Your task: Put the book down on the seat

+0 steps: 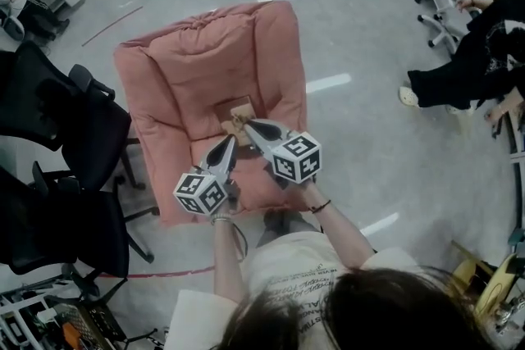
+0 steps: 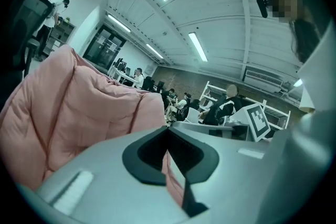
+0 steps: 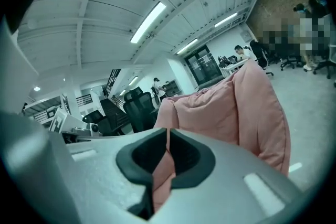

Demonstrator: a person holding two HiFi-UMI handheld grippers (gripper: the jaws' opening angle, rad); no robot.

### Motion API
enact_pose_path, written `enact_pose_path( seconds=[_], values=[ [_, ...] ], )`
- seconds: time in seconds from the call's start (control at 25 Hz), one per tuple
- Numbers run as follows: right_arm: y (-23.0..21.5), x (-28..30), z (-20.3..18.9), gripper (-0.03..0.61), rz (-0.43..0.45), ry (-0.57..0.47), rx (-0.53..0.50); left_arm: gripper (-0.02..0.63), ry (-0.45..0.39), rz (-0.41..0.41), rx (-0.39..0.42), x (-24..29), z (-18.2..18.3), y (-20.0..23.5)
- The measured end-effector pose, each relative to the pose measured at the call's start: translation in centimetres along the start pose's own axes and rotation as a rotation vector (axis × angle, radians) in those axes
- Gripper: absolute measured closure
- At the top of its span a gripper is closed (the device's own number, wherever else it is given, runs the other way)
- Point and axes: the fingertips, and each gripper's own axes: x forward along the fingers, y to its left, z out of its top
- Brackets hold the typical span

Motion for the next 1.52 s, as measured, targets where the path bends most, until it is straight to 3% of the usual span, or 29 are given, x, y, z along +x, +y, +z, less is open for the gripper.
enact_pose_path(
  seconds=[0.76, 1.52],
  values=[
    [3.0, -1.9, 4.3, 0.575, 0.052, -0.06, -0.055, 0.624, -0.034, -0.043, 0.075, -0.7, 3.6, -2.8],
    [4.6, -2.1, 5.2, 0.575, 0.096, -0.068, -0.086, 0.624, -0.056, -0.04, 0.107, -1.6, 4.7, -3.5]
  ],
)
